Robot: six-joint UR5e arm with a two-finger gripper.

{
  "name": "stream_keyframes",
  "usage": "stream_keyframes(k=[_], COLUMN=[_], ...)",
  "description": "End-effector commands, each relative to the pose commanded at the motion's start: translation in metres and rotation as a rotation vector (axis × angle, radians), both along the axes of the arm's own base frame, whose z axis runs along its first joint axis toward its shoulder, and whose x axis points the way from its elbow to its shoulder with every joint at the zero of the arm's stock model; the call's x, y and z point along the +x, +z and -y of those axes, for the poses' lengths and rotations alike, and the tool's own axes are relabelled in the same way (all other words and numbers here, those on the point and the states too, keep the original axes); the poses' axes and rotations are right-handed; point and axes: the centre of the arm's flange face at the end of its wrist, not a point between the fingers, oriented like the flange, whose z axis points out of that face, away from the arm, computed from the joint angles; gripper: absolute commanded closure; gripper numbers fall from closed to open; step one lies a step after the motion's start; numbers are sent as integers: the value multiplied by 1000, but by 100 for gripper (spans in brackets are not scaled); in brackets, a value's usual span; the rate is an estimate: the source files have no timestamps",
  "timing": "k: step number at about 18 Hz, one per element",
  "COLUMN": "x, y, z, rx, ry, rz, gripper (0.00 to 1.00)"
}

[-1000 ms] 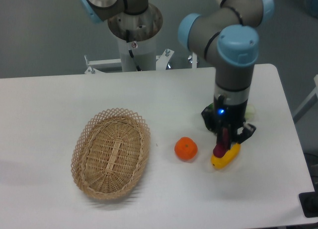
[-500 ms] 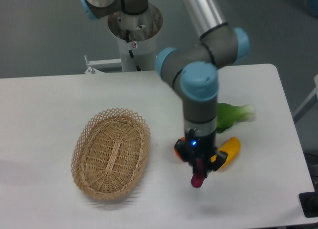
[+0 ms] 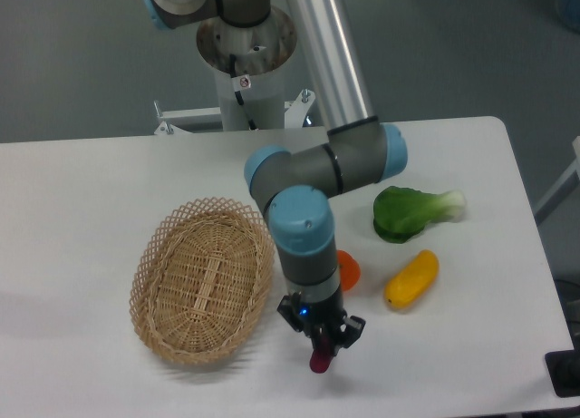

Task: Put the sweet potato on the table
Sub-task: 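Carry the sweet potato past the orange toward the basket's side and lower it, then open the gripper to release the sweet potato onto the table and rise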

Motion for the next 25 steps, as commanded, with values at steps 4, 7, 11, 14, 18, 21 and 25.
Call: stream_keyframes(k=[4,7,11,14,18,21,25], x=[10,11,11,8,8,7,1], y=[-12,-15,-13,-1,33,69,125], z=[-4,-3,-4,-6,-6,-4,6], rx=[-22,-29,-27,-11,29,69,120], ry=[-19,-29,-33,-35,-26,-3,5], rz=[-1,1,-2,-18,-46,-82,-152], gripper=[89,88,79,2,0,0,0])
